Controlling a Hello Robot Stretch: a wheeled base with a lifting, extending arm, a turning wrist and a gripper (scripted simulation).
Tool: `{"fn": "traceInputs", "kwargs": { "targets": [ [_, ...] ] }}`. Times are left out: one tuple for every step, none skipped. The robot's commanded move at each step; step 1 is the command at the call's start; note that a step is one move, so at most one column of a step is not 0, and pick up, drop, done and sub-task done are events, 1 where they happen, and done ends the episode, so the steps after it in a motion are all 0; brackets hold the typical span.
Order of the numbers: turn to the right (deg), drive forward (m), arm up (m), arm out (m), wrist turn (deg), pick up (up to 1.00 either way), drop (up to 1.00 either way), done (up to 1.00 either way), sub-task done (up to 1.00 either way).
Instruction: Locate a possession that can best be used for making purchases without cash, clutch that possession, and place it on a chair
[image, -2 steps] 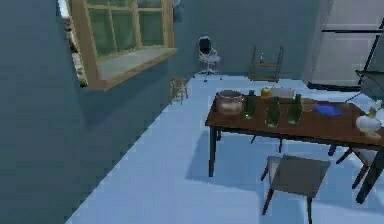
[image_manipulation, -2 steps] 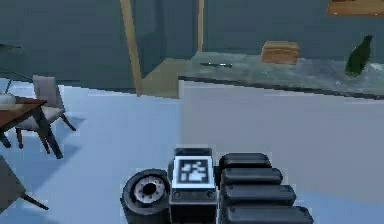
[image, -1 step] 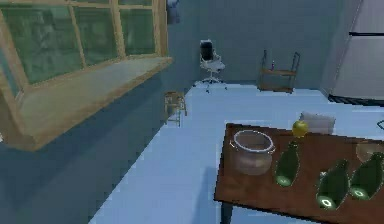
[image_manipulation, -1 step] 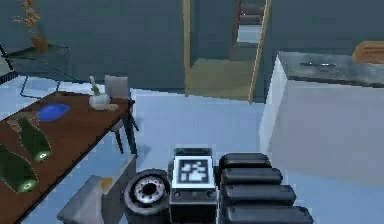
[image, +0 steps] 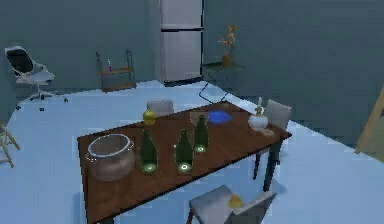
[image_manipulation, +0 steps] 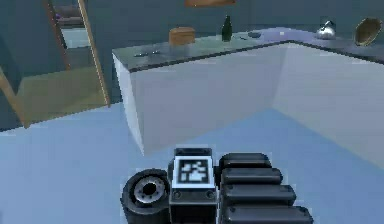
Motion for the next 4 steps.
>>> {"fn": "traceInputs", "kwargs": {
  "targets": [
    [45.0,0.00,0.00,0.00,0.0,0.00,0.00,0.00,0.00],
    [45.0,0.00,0.00,0.00,0.0,0.00,0.00,0.00,0.00],
    [27.0,0.00,0.00,0.00,0.0,0.00,0.00,0.00,0.00],
    [-45.0,0.00,0.00,0.00,0.0,0.00,0.00,0.00,0.00]
  ]
}}
